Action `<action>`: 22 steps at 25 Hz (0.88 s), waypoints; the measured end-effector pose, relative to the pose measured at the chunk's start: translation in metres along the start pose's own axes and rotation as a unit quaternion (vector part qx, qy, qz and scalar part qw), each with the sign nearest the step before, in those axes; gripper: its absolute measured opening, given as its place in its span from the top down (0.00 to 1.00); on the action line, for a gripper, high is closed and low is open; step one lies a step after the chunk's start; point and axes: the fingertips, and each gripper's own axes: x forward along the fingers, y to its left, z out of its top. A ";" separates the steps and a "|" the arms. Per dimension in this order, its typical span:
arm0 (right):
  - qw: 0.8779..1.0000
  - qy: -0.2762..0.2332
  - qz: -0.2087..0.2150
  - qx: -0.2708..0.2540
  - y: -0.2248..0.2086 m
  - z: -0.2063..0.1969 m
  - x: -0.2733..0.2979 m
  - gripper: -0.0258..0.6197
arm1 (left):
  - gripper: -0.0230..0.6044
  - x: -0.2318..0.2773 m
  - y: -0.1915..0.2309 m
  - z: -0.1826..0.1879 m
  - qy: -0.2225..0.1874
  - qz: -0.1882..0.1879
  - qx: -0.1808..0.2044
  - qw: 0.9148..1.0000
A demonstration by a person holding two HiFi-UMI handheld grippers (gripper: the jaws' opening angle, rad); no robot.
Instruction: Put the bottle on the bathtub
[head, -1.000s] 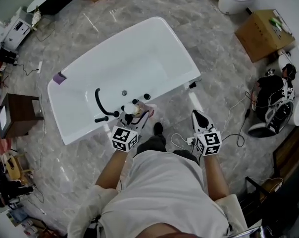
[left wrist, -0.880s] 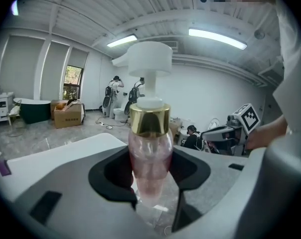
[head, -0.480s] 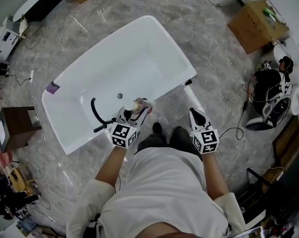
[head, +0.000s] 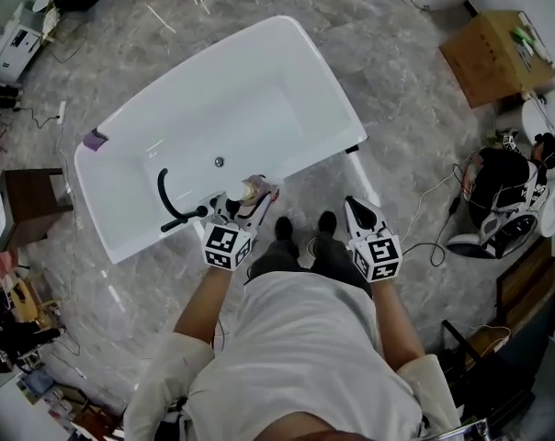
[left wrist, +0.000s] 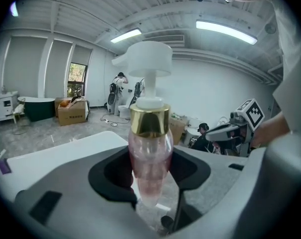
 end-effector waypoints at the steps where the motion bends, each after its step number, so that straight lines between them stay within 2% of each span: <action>1: 1.000 0.004 0.008 -0.002 -0.006 -0.002 0.004 0.91 | 0.62 0.008 0.000 -0.003 -0.001 0.006 -0.002 1.000; 10: 0.997 0.043 0.065 -0.006 -0.045 -0.038 0.053 0.91 | 0.62 0.076 0.009 -0.051 0.027 0.048 -0.017 0.998; 22: 0.987 0.101 0.125 -0.002 -0.067 -0.118 0.132 0.91 | 0.62 0.163 0.030 -0.156 0.092 0.073 -0.027 0.993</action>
